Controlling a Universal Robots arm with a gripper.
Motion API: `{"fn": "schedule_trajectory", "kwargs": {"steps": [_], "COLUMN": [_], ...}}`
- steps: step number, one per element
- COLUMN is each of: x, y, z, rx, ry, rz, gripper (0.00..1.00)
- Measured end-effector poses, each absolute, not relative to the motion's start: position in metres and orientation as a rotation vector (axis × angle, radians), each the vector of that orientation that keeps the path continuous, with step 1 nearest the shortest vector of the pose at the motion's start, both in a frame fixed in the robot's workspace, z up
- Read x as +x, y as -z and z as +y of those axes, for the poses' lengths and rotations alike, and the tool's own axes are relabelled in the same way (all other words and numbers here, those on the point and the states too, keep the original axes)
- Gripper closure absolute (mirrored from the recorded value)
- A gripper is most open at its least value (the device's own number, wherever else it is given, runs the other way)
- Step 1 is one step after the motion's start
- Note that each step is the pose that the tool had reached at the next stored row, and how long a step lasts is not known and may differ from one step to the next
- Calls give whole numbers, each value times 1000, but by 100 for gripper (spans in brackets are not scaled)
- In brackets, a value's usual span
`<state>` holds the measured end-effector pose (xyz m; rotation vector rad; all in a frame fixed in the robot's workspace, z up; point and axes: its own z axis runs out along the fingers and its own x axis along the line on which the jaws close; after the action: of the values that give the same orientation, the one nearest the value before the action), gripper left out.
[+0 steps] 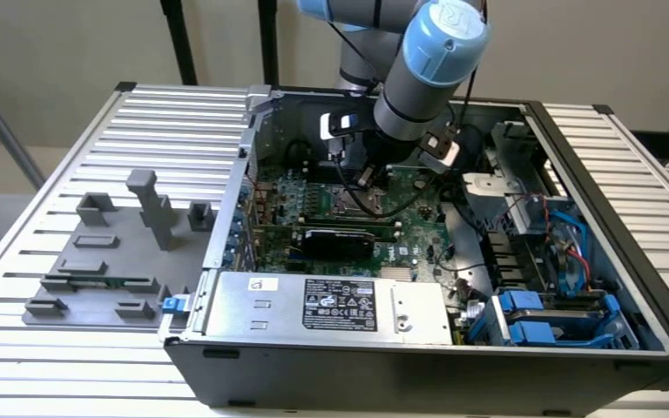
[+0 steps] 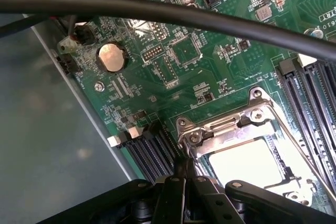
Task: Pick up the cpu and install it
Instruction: 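Install the first cpu locking lever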
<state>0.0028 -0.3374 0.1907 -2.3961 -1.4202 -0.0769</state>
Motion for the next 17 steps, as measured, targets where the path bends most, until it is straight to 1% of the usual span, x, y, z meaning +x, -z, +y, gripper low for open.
{"fn": "schedule_trajectory", "kwargs": {"steps": [10, 17], "x": [3, 4], "y": [-188, -189], "z": [-339, -340], "rx": [-2371, -2370], "ry": [99, 100], "rz": [-1409, -1408], "gripper": [89, 89]}}
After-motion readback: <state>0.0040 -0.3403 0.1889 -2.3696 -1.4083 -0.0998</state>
